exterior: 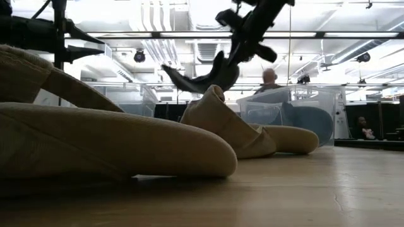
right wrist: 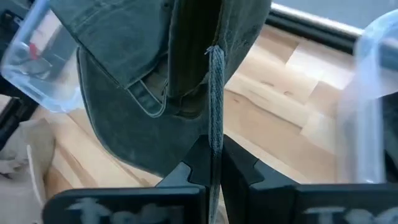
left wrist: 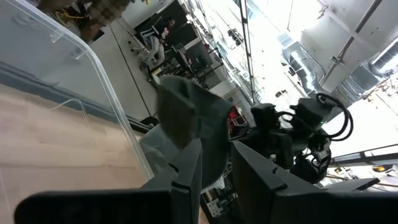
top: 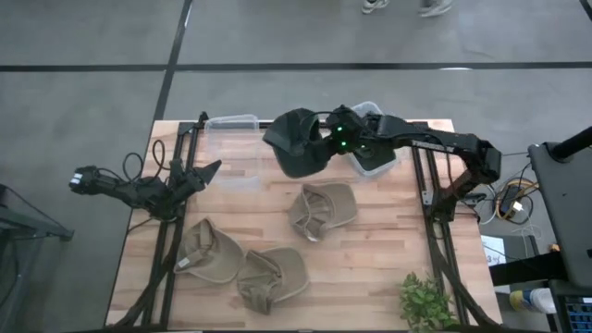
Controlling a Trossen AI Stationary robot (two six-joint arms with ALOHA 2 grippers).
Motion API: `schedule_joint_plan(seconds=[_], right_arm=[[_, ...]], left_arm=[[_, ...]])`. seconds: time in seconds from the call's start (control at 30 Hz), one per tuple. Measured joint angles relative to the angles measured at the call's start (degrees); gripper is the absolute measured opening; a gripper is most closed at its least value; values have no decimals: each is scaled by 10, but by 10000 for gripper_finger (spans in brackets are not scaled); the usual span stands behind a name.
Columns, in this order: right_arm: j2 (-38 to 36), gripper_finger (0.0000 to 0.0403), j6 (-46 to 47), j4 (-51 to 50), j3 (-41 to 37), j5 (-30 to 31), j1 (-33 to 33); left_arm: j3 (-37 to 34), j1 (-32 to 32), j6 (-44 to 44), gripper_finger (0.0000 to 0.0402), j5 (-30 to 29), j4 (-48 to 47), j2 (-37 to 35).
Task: Pick & Place hat
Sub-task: Put the black cap into the right transparent bin
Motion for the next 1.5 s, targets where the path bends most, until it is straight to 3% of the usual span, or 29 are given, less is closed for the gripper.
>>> schedule_joint_plan(seconds=[0.23,0.53,0.77,1.0,1.23,1.5], right_arm=[[-74,12,-49,-82,0,13,0],[-172,12,-86,-208,0,142,-17],[-217,12,-126,-243,0,251,-38],[-192,13,-192,-279,0,257,-74],[-126,13,-198,-333,0,252,-94],[-54,13,-221,-341,0,213,-95]], left_arm=[[0,0,0,80,0,0,0],[0,0,0,80,0,0,0],[0,0,-1,80,0,0,0],[0,0,-1,80,0,0,0],[0,0,-2,80,0,0,0],[0,0,-3,80,0,0,0]])
